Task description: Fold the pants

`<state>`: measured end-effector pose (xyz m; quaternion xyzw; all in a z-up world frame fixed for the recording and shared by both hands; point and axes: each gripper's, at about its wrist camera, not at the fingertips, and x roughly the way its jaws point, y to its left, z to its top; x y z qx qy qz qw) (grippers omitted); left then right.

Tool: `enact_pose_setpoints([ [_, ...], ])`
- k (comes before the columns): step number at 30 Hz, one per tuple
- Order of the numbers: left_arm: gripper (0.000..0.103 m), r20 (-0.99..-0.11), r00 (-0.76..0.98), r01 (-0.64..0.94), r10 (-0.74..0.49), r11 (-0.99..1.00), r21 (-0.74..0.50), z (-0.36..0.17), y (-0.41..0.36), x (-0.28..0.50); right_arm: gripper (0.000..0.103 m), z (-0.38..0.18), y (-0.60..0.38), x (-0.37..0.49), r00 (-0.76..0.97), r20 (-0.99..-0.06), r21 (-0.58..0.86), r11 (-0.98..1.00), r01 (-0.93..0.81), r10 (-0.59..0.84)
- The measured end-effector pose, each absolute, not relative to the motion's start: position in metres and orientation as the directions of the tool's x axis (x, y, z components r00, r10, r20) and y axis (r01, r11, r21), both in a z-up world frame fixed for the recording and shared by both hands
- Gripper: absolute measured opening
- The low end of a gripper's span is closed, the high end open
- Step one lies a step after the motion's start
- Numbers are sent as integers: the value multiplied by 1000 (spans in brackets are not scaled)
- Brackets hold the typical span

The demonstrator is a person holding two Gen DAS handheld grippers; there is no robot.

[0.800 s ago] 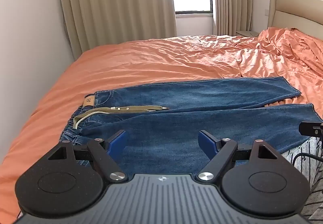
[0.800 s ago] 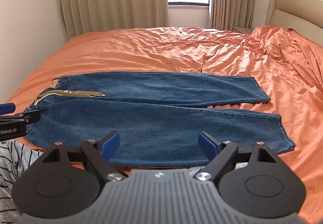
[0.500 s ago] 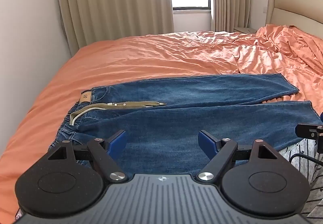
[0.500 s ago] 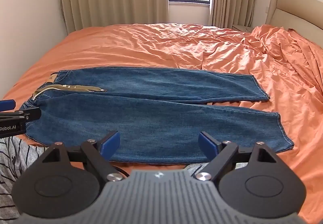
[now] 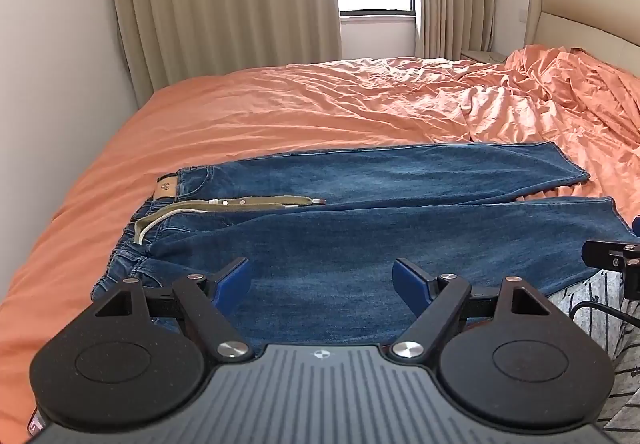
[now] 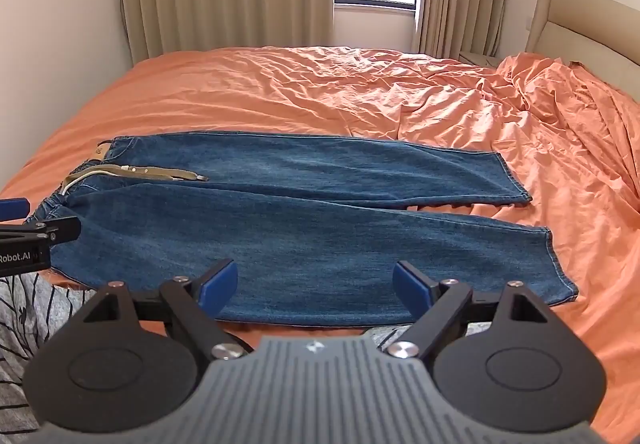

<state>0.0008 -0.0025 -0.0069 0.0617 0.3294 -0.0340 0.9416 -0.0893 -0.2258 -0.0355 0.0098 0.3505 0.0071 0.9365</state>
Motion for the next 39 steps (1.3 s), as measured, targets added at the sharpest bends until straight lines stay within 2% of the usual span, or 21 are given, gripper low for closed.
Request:
enact_pose_setpoints([
  [39,94,-637,770,112,-22,989,101,-9,-6,-5,81,-36,-230,-91,747,-664,40,999,-9,33],
])
